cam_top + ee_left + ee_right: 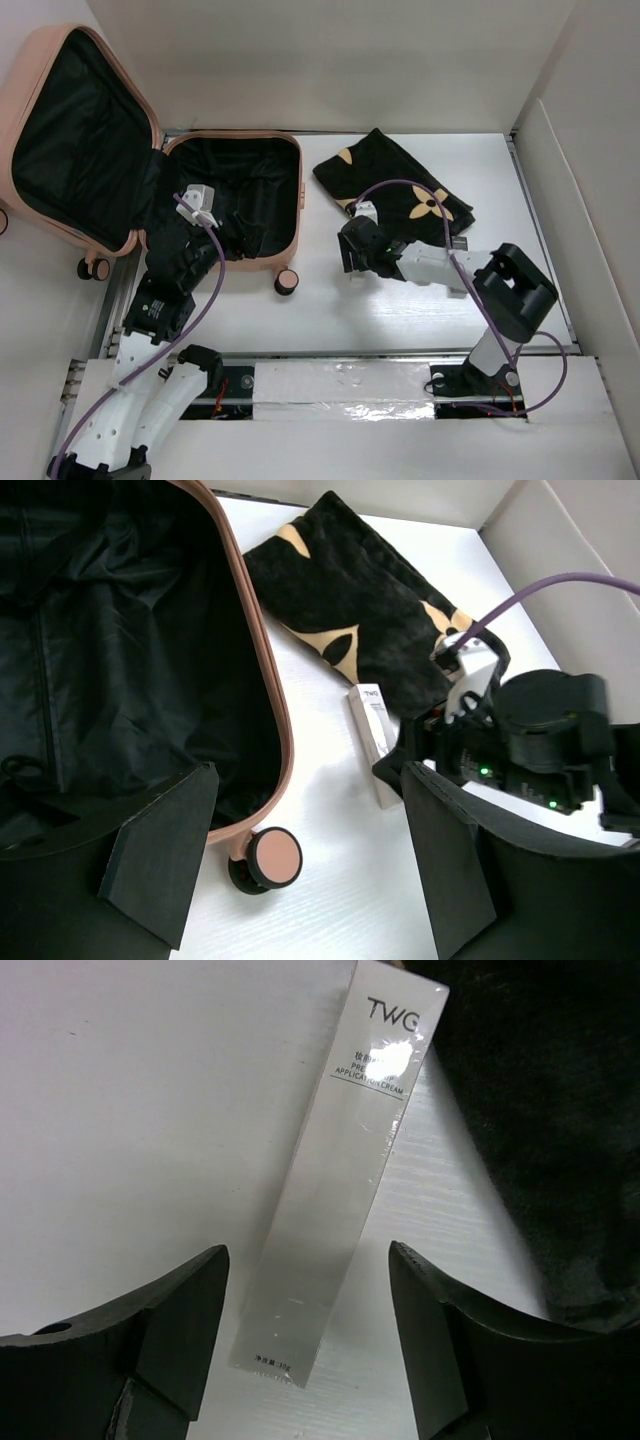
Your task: Pack the luggage
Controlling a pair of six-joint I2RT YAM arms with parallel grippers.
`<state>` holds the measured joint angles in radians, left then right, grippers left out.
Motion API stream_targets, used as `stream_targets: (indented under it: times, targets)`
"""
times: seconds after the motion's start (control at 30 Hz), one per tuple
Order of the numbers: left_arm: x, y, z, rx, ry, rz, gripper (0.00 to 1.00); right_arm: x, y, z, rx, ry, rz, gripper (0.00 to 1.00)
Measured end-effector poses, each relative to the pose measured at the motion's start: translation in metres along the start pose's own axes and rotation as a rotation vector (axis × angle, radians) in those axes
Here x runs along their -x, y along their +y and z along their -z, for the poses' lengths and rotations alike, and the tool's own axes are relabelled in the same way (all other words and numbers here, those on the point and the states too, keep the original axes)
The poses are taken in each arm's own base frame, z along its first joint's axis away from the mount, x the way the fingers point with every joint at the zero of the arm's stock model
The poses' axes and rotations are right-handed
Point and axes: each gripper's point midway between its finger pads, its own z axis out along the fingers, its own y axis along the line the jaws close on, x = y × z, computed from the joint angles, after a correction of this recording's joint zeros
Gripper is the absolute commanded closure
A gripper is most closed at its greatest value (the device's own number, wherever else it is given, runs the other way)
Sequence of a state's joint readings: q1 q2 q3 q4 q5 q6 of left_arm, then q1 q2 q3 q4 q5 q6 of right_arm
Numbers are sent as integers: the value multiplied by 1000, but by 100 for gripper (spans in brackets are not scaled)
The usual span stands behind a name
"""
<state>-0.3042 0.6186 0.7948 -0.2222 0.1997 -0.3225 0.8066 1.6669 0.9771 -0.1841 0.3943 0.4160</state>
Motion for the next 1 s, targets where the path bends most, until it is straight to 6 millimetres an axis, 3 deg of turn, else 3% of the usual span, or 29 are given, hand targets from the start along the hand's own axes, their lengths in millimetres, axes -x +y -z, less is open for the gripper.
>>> stream_targets:
  times: [0.1,0.2,0.33,0.6,0.73,0.9,1.0]
  targets:
    - [0,-2,1,-5,-1,-2,29,-9,1,-11,-14,22,-9,34]
    - [0,-2,3,-4,-5,-3,29,-17,0,-21,-40,40,-13,45]
    - [2,-2,5,-4,-13,-4,29,-14,0,-23,-51,22,-29,53]
    - [3,-4,6,-7,-19,-7,29,0,4,-7,-54,-16,-20,54]
    - [3,-4,7,-8,-23,-7,29,38,30,33,33,-112,5,55]
    - [5,-2,8,8,-33,-7,30,128,91,91,269,-315,-26,58]
    - [6,1,10,25,-40,-6,31,182,130,110,386,-409,-33,58]
